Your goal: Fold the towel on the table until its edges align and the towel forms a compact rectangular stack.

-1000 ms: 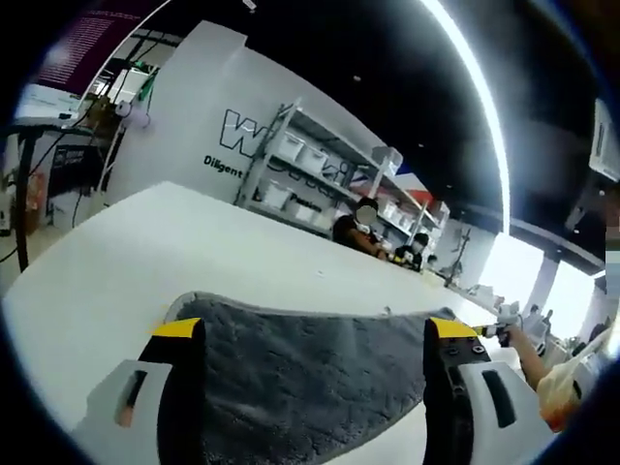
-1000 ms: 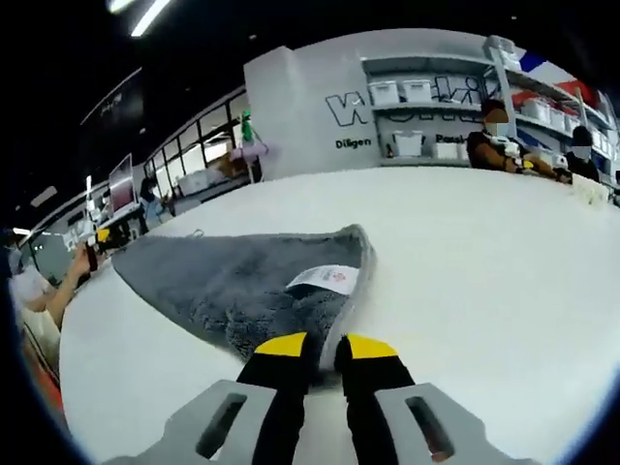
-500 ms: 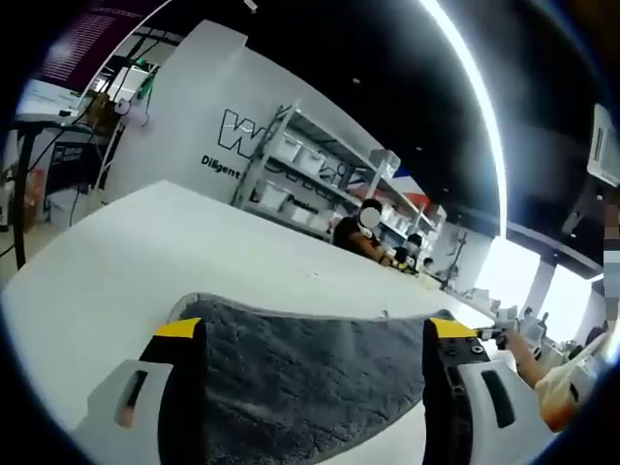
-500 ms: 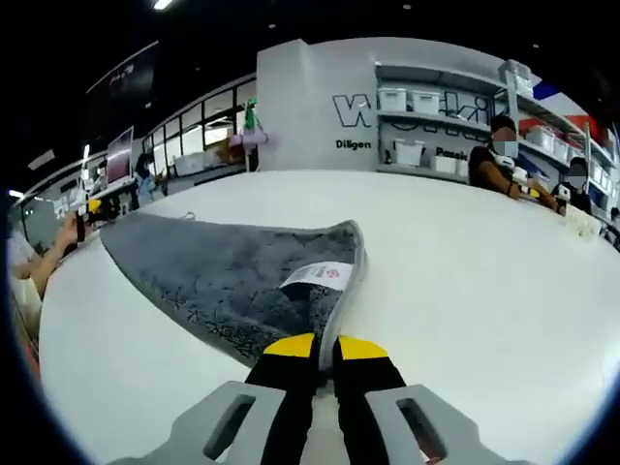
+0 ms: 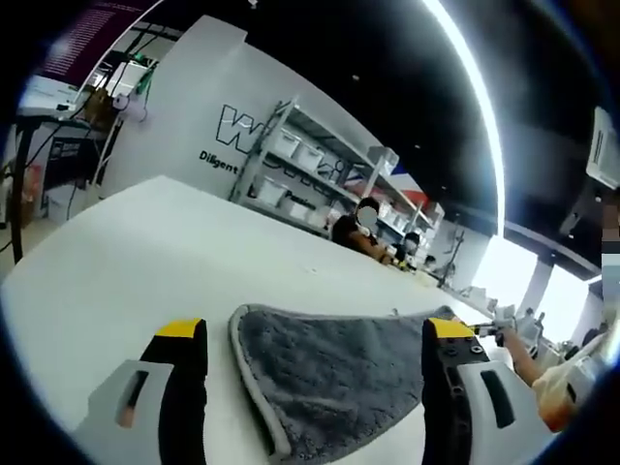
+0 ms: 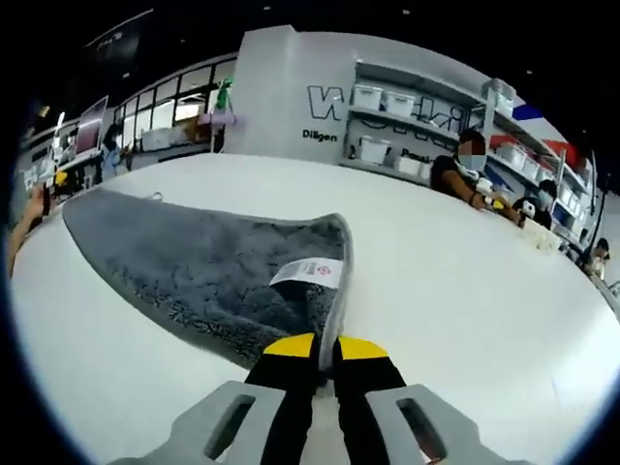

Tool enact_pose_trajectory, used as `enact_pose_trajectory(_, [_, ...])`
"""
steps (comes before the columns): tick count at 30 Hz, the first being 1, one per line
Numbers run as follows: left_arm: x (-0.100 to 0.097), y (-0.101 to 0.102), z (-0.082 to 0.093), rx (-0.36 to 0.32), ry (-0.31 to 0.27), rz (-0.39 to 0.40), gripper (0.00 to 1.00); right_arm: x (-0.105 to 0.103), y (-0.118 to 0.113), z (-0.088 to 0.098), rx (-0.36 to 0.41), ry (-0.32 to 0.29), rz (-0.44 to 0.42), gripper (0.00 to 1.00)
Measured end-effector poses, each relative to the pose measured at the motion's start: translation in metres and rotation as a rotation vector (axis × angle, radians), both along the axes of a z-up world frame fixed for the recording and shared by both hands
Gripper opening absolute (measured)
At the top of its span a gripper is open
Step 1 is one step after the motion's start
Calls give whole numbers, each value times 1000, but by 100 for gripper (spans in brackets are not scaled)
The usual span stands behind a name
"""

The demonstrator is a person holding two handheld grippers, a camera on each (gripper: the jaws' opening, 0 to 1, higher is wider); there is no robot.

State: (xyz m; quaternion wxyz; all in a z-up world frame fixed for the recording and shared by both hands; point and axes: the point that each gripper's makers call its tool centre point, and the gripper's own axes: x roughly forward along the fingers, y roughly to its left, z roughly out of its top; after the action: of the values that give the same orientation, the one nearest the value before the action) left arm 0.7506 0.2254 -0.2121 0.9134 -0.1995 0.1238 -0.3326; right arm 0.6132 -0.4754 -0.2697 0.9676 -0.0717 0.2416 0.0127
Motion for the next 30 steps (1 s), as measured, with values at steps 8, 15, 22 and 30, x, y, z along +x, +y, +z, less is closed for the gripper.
enact_pose_trajectory(8, [0, 1, 1, -14, -1, 3, 89, -4, -32, -1, 33, -18, -63, 3])
enact_pose_trajectory(15, [-3, -2, 2, -23, -1, -9, 89, -7, -60, -1, 6, -17, -127, 3])
enact_pose_trajectory(22, [-12, -14, 0, -19, 5, -23, 88, -13, -84, -1, -36, -9, -189, 3])
enact_pose_trajectory(30, [-8, -11, -1, -9, 11, -32, 88, -17, -106, 3, -347, 100, -252, 3])
